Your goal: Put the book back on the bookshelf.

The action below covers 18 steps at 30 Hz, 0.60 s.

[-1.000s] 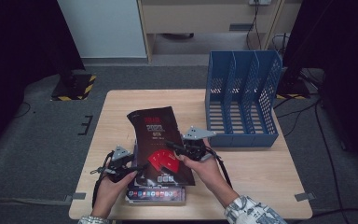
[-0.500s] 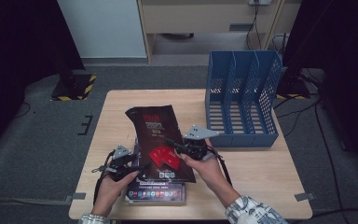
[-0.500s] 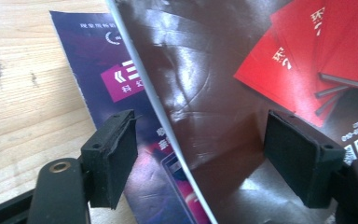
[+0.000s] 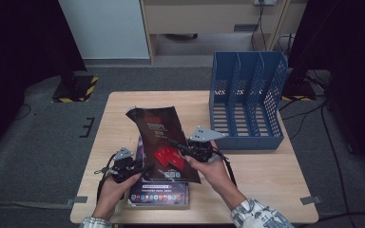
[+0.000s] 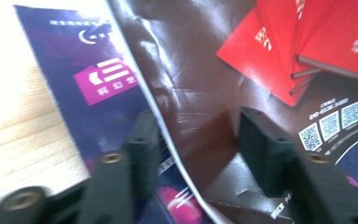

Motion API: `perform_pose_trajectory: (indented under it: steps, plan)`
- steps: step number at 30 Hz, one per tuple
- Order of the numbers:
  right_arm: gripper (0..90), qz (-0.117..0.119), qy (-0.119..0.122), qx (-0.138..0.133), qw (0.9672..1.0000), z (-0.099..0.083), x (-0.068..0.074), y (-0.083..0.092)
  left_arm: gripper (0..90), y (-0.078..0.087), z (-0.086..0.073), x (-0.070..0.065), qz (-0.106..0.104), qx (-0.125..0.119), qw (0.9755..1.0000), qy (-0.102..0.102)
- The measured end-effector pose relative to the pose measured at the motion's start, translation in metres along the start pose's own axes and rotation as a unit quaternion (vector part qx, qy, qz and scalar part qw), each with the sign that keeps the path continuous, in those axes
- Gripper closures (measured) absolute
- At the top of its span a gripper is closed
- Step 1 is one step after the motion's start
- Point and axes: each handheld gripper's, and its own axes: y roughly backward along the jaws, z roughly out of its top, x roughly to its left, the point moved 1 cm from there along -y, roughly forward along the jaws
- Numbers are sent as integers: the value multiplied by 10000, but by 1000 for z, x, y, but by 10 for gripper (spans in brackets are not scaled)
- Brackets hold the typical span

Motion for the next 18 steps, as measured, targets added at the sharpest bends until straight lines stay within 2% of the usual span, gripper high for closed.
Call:
perform_pose_trajectory:
  steps: [4,10,13,17,18]
  plan:
    - [863,13,40,38,10000,-2,0,-1,702,3,2,0,100,-31,9999,-14]
    - [857,-116,57,133,9998,-3,-3,6,758,-4,7,-9,264,-35,9995,-182]
    - [851,-244,-75,160,9995,-4,-12,9,775,-1,9,-12,345,-146,9990,-258]
    - [849,-260,-190,126,9994,-4,-18,12,804,6,13,-12,557,-342,9973,-332]
    - [849,-248,-192,121,9994,-3,-19,13,812,6,13,-12,557,-342,9973,-332]
